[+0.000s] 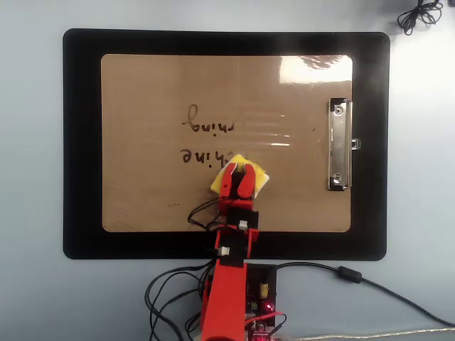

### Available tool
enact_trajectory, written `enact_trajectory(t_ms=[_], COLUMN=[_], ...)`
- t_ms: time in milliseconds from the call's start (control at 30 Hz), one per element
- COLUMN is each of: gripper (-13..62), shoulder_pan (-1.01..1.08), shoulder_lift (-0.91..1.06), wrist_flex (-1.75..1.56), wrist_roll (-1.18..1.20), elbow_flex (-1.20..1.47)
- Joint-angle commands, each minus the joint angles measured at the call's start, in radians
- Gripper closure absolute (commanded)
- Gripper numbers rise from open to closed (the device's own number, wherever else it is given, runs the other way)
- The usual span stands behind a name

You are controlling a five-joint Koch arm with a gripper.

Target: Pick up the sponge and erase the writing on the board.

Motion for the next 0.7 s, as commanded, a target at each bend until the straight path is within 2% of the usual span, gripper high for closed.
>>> enact_trajectory(t_ms=[0, 100, 267, 333, 400, 567, 600, 667], gripper=[57.5, 57.5, 57.5, 57.5, 57.5, 57.5, 57.5, 57.5], shoulder_pan=[0.012, 0.012, 0.032, 0.051, 0.057, 0.064, 0.063, 0.063], shoulder_lift=[-0.146, -0.204, 0.094, 0.153, 0.086, -0.250, -0.273, -0.201], wrist_flex=[-0.038, -0.037, -0.034, -0.038, -0.057, -0.163, -0.173, -0.172], wrist_roll=[-0.015, -0.017, 0.002, 0.028, 0.035, 0.037, 0.038, 0.037], elbow_flex=[-0.126, -0.169, 0.121, 0.179, 0.130, -0.124, -0.144, -0.052])
